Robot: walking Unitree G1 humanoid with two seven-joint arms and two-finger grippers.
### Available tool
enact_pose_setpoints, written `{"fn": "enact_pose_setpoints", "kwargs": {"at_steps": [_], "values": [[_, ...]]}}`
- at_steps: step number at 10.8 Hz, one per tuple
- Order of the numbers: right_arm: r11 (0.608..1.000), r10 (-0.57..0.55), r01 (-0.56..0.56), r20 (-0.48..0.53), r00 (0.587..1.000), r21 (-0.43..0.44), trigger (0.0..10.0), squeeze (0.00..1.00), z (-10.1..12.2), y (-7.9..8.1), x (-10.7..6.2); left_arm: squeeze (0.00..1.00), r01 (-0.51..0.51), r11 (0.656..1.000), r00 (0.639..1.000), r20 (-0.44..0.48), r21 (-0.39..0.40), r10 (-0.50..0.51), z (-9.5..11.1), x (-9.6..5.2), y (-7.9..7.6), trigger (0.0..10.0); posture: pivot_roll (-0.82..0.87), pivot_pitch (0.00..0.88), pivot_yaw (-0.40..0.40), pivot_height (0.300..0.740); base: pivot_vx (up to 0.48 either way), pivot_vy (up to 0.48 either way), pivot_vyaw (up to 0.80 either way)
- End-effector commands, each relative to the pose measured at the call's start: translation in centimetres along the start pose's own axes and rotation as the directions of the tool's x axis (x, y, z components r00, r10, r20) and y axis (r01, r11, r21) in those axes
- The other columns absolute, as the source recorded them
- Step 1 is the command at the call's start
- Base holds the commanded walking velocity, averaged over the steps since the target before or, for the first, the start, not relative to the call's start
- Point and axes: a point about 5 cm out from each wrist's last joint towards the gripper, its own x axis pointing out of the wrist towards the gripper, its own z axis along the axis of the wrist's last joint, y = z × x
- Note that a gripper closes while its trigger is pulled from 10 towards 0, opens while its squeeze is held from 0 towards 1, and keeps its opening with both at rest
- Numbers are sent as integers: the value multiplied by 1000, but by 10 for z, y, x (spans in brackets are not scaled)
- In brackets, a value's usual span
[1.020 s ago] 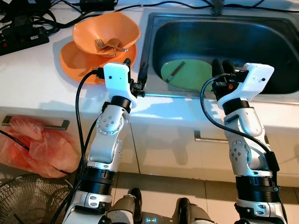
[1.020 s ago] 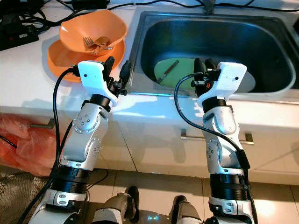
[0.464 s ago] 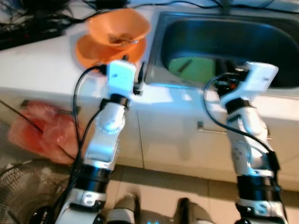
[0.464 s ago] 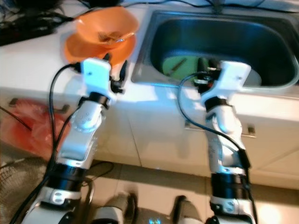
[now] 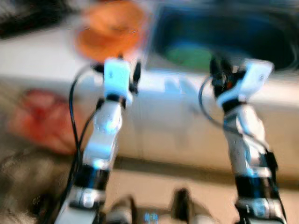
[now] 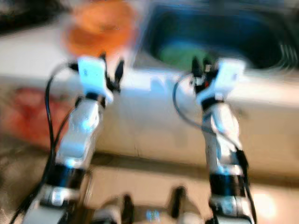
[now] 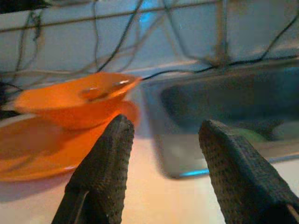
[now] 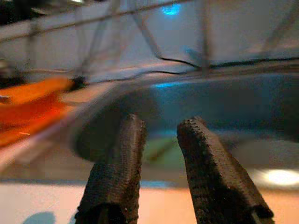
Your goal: Kitchen organization
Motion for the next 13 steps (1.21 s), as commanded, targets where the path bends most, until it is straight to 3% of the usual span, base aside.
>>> {"fn": "enact_pose_setpoints", "kwargs": {"at_steps": [1,7,13], "values": [[1000,17,-17,-8,1000,12,10000,0,-1,5,1,0,-19,1000,1000,-15,-3,19,-3,-2,5,10000,89,229,37,740,304,0,0],[1000,20,-19,-11,1000,13,10000,0,-1,5,1,0,-27,1000,1000,-13,-8,26,-3,-2,6,10000,89,229,34,740,328,0,0],[1000,24,-24,-8,1000,14,10000,0,-1,5,2,0,-20,1000,999,29,-24,21,3,-1,5,10000,88,221,34,740,0,0,0]]}}
